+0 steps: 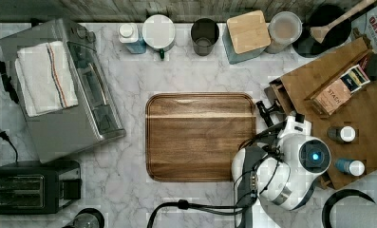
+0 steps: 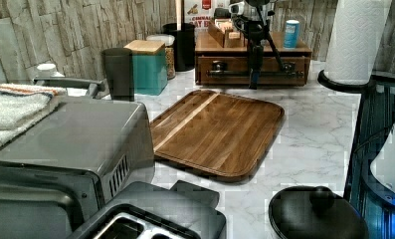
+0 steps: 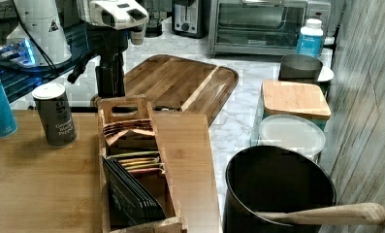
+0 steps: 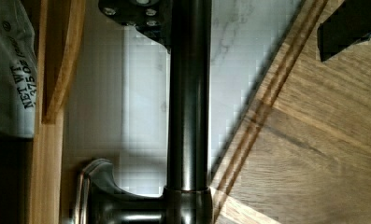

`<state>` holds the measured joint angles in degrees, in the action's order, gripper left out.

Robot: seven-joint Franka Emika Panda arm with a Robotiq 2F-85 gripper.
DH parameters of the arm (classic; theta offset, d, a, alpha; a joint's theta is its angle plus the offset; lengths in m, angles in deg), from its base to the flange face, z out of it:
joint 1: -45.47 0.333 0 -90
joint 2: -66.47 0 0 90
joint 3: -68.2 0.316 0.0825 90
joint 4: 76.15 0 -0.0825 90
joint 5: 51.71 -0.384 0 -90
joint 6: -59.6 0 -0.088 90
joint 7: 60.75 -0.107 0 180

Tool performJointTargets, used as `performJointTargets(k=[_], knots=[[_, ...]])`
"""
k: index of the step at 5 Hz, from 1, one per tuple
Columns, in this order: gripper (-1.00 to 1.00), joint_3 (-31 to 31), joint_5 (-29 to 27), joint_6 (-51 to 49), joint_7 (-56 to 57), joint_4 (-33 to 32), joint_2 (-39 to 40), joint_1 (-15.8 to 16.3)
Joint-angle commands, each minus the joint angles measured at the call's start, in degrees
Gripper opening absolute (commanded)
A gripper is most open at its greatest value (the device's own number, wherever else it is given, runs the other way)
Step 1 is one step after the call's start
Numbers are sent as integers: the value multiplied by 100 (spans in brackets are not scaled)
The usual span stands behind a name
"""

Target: Open the drawer.

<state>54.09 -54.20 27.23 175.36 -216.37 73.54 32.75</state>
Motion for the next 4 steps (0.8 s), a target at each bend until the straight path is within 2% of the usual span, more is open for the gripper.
performJointTargets(k=[1,2,3,4], knots=[[100,709,-294,-383,-1029,-2018,-1485,966],[100,746,-454,-454,-1222,-2309,-1743,1184],[100,29,-260,-598,-1756,-2489,-1995,2032],[100,589,-409,-466,-2060,-2708,-2172,1729]])
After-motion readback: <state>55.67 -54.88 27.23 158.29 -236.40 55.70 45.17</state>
